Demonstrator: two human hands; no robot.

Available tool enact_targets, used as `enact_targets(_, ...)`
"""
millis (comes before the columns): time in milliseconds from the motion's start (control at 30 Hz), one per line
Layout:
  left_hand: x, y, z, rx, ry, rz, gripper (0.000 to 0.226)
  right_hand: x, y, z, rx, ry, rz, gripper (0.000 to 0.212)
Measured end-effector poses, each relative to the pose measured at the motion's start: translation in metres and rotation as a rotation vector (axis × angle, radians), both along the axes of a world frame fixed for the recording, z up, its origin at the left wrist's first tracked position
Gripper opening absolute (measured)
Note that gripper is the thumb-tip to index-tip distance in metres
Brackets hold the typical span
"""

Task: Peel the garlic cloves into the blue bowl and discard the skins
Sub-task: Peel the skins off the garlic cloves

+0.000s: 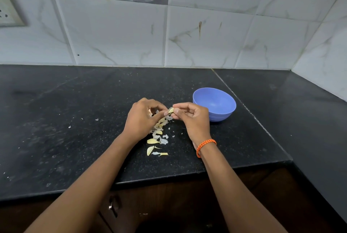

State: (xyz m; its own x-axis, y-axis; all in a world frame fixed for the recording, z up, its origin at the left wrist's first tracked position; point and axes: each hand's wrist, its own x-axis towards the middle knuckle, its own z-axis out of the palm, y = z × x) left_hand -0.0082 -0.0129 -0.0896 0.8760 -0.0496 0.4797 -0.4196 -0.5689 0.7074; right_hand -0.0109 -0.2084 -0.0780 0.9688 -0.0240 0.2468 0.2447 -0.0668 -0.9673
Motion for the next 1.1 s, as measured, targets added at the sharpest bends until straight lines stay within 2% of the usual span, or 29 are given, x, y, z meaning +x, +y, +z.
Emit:
enact_targets(133,-0.001,-0.002,-0.001,0.000,-0.005,-0.004,0.007,0.001,0.003,-0.004,0.051,0.001,-0.020,0.013)
enact_targets(367,0.000,-0.003,-0.002,-0.045,0.007,-0.098,0.019,0.004,0.004,-0.010,0.013,-0.025,0.041,0.012)
enact_targets(567,0.004,-0.001,-0.003,-0.123,0.029,-0.109,0.015,-0.001,0.008,-0.011,0.113,-0.015,0.190,0.010)
enact_targets(667,0.005,-0.001,-0.002,-0.159,0.038,-0.073,0.012,-0.002,0.010,-0.013,0.126,-0.012,0.178,0.010)
enact_targets(867,-0.002,0.001,0.002,0.061,-0.037,0.147,0.011,0.001,0.007,-0.013,0.140,-0.008,0.069,0.014)
enact_targets(1100,-0.003,-0.002,0.001,0.161,-0.044,0.137,0.016,-0.001,0.002,-0.009,0.131,0.032,0.115,0.018)
